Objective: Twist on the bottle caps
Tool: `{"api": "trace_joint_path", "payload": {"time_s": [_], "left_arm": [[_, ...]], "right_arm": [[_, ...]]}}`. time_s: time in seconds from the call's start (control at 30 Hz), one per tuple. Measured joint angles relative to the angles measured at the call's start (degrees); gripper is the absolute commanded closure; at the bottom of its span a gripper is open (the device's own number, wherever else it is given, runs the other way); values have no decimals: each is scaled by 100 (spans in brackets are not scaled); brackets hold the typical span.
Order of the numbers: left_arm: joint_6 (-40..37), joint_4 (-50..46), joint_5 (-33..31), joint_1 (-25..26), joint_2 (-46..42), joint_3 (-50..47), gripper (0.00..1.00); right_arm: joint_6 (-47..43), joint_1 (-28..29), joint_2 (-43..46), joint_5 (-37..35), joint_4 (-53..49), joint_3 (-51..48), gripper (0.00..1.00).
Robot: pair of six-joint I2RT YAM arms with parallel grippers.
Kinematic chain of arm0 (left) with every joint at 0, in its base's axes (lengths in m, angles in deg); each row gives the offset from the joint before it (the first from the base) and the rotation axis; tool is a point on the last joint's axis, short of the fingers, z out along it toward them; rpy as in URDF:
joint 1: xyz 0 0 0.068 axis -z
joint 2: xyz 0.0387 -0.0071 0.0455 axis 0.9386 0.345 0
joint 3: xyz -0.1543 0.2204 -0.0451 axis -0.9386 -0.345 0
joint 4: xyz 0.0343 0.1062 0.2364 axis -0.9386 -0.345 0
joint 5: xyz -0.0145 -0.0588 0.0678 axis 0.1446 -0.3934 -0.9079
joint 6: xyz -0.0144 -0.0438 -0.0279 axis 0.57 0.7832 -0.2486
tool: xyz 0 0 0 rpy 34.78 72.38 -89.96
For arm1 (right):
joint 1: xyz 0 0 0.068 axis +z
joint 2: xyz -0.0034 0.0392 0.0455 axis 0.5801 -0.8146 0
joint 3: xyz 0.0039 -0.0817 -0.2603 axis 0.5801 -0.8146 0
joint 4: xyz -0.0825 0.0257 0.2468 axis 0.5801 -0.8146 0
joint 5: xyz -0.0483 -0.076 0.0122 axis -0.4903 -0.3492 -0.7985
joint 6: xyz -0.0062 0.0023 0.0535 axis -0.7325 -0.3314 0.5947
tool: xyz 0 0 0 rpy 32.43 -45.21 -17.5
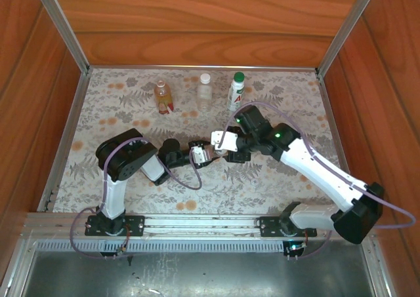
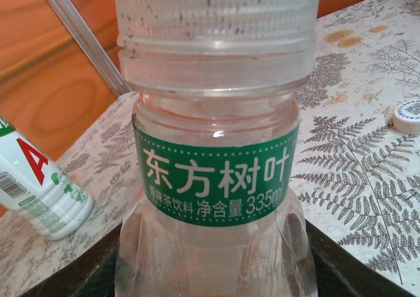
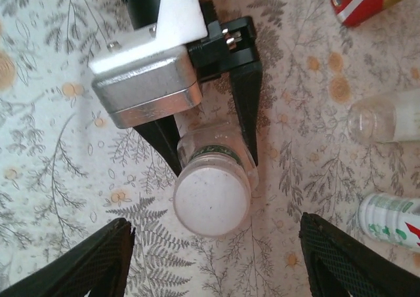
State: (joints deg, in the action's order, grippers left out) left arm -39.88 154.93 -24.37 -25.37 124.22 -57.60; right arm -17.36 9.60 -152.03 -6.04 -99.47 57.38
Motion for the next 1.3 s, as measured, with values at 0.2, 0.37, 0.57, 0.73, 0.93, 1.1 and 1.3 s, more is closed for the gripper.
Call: {"api": "trace_joint_path", "payload": {"time_s": [0.2, 0.37, 0.57, 0.73, 0.93, 1.1, 1.3], "left_arm": [[-28, -11, 7, 9, 0, 4, 45], [-24, -17, 13, 11, 0, 9, 45], [2, -17, -2, 9, 0, 11, 45], [37, -46, -13, 9, -22, 11, 45], [131, -133, -33, 9, -76, 11, 45], [192, -157, -33, 9, -85, 17, 45], [221, -168, 20, 26, -85, 35, 45]], "right_arm": [[-387, 44, -490, -249, 28, 42, 35], [-490, 44, -671, -297, 101, 42, 43], [-481, 72, -721, -293, 111, 42, 54], [-374, 72, -721, -306, 103, 42, 67], [800, 76, -710, -422, 149, 39, 84], [3189, 157, -710, -599, 114, 66, 90], [5956, 179, -793, -660, -234, 293, 88]]}}
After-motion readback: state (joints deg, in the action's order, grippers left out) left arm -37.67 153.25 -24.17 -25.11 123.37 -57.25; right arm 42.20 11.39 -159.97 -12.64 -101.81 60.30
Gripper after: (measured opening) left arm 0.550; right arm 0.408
